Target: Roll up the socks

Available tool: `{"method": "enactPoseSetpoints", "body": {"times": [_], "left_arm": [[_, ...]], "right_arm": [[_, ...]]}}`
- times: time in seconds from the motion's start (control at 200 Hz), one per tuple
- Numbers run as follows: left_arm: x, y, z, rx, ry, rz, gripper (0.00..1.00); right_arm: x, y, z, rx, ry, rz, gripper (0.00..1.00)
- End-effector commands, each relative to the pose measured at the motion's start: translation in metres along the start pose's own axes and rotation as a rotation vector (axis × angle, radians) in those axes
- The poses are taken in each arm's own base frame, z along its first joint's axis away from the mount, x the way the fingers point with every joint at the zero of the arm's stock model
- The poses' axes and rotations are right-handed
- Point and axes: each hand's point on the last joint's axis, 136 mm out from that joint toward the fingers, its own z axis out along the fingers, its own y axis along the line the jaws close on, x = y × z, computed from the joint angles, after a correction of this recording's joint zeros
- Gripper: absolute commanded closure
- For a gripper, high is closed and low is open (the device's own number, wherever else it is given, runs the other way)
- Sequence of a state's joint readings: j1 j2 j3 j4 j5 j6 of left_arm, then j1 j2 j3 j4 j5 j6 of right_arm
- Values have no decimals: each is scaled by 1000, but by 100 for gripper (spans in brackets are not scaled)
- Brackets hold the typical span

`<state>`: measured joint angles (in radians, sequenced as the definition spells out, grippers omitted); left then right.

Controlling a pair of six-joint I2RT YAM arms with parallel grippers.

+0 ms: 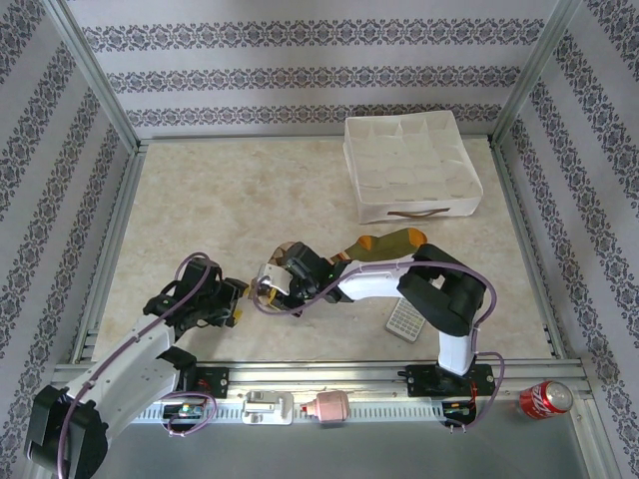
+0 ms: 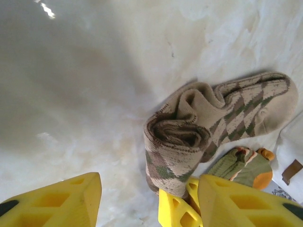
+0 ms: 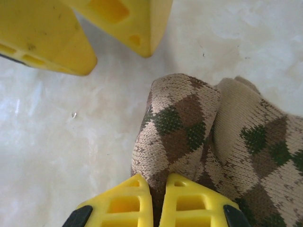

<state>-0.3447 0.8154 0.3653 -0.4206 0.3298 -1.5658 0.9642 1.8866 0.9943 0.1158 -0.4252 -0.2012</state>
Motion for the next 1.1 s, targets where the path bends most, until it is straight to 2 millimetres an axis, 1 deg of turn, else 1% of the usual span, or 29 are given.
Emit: {"method": "enactPoseSetpoints", "body": {"times": [0.0, 0.115, 0.2, 0.325, 0.495, 0.635, 0.789, 0.934, 0.974, 1.034, 1.094], "left_arm": [[3, -22, 3, 99, 30, 67, 45], [5, -32, 9, 147, 48, 85, 46], [6, -29, 14, 125, 60, 93, 47], [7, -29, 21, 117, 69, 92, 48], [9, -36, 29, 124, 80, 97, 48], [13, -34, 39, 96, 103, 107, 46], [13, -22, 44, 33, 95, 91, 45], [10, -26, 51, 46, 80, 76, 45], [9, -25, 54, 37, 77, 74, 46], [8, -21, 60, 12, 75, 70, 51], [8, -13, 66, -25, 75, 53, 61]], "right_arm": [[64, 11, 7, -132, 202, 242, 100], [63, 0, 7, -168, 196, 365, 100], [67, -6, 8, -190, 200, 444, 100], [73, -10, 11, -218, 232, 508, 100], [78, -17, 13, -233, 247, 581, 100], [80, -22, 14, -245, 252, 631, 100], [84, -26, 18, -268, 266, 699, 100], [86, -26, 20, -288, 279, 733, 100], [86, -26, 20, -289, 278, 730, 100], [86, -26, 21, -289, 276, 728, 100], [85, -27, 20, -284, 275, 721, 100]]}}
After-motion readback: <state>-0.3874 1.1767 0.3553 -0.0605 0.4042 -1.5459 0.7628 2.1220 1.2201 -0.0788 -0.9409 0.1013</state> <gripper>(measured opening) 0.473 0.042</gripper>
